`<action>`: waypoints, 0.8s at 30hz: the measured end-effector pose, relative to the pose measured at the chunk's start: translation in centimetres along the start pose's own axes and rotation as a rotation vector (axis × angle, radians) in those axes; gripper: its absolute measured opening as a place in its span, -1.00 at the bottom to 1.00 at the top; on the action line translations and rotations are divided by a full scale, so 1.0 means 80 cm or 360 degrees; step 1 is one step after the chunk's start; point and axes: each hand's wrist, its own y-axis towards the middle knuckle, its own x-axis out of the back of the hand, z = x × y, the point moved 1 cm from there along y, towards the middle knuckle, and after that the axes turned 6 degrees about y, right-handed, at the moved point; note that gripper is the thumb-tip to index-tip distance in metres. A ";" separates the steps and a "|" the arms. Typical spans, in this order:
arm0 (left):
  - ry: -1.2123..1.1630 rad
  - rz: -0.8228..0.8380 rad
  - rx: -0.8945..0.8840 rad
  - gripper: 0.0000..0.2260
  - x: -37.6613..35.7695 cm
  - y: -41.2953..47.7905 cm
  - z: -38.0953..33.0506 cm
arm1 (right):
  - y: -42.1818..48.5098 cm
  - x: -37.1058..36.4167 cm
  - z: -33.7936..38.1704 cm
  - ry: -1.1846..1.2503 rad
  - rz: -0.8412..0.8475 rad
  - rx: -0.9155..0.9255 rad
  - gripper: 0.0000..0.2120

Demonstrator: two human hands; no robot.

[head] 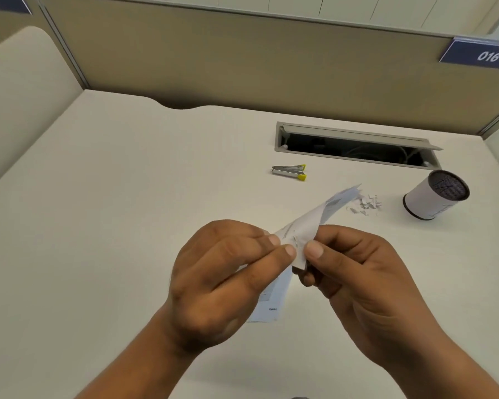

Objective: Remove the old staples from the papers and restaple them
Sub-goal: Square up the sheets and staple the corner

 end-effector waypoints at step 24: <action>-0.0743 0.0535 0.1150 -0.84 0.007 0.002 0.012 | -0.009 -0.004 0.010 0.0010 -0.0059 0.0171 -0.64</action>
